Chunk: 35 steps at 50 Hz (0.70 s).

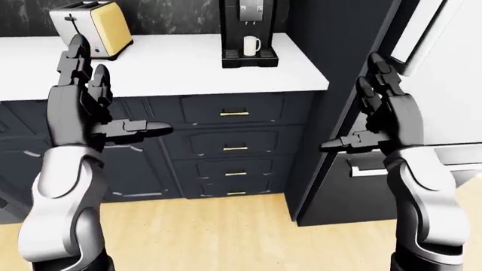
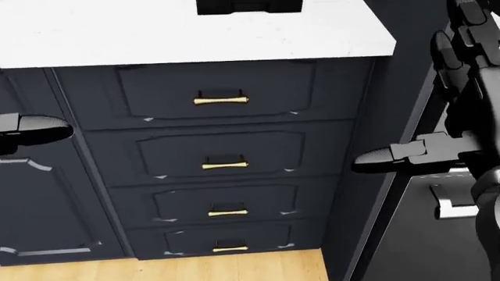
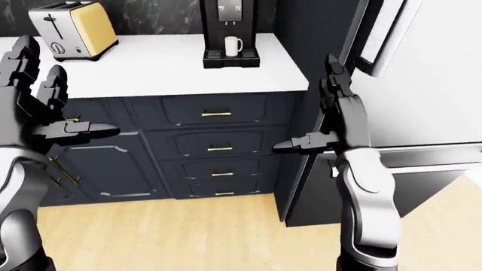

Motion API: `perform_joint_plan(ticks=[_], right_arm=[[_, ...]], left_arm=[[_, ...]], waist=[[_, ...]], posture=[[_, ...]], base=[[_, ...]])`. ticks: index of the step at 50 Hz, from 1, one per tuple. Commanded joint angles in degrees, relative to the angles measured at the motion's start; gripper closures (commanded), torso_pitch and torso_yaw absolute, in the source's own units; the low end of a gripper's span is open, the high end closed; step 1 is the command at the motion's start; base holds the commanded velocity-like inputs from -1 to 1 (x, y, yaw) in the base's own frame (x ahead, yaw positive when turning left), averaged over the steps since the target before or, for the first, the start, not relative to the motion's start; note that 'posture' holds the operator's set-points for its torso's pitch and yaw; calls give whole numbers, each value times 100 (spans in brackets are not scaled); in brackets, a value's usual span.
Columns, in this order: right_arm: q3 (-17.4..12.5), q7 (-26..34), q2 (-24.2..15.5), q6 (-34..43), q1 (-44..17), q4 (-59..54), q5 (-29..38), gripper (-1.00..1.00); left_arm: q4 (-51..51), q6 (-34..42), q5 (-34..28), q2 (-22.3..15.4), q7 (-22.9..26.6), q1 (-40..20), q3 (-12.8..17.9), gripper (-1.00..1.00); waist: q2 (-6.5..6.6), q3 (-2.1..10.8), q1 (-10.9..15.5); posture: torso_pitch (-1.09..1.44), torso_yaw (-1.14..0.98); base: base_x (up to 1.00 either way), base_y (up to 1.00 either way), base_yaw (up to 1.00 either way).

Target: Pick the mug from under the coffee machine dispenser and place it on the counter.

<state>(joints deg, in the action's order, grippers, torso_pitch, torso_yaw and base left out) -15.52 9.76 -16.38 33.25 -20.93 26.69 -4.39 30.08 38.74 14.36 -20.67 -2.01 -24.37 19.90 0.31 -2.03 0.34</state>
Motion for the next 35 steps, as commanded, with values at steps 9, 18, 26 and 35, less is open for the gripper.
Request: perform_joint_plan(ticks=[9,18,26,35], right_arm=[[-57,-4,-63,-163,-90,67,38,-100],[-40,34,-60,-167,-78,78,60,-100],[-41,46,-47,-142,-80,99,72,-100],[-34,56,-38,-128,-70,125,80,-100]], left_arm=[[167,-157,3,-53,2,-154,6,-100],[167,-155,6,-56,0,-160,14,-100],[183,-123,24,-70,-7,-181,26,-100],[180,-144,26,-67,-2,-161,22,-100]], waist=[[-416,77,58],[-80,13,-33],[374,40,-39],[-237,38,44]], posture=[[0,0],[0,0],[0,0],[0,0]], base=[[19,0,0],[19,3,0],[20,11,0],[20,13,0]])
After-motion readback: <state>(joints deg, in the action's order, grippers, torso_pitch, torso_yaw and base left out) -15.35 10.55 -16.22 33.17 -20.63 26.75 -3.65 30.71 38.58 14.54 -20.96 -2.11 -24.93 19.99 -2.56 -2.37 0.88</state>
